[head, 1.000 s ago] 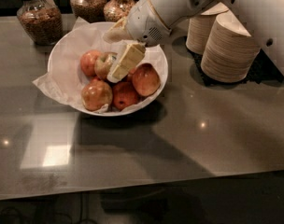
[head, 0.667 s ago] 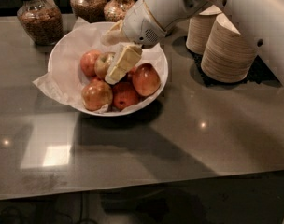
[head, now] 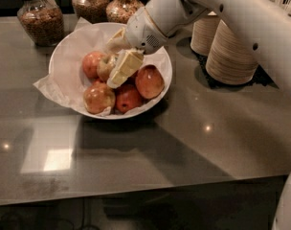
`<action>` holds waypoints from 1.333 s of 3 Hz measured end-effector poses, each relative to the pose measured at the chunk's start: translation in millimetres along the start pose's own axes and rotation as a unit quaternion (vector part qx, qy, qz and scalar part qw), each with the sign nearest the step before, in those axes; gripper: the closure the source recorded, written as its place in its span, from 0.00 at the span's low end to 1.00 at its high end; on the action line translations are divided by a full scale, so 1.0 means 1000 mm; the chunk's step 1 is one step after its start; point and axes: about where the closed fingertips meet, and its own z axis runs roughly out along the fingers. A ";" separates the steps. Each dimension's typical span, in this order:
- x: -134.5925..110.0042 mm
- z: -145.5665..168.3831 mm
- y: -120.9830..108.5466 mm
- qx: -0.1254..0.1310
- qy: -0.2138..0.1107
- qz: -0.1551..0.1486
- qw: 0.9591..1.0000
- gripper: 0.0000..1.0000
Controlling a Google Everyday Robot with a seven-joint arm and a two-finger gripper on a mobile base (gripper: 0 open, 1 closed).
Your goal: Pick apple from white bowl
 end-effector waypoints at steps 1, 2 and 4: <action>0.005 0.003 -0.002 -0.003 0.000 0.003 1.000 0.49; 0.010 0.005 -0.003 -0.007 -0.002 0.006 1.000 0.72; 0.003 0.004 -0.001 -0.008 -0.014 -0.004 1.000 1.00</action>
Offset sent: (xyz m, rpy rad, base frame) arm 0.0107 -0.0096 -0.0183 0.0018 0.0331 -0.0018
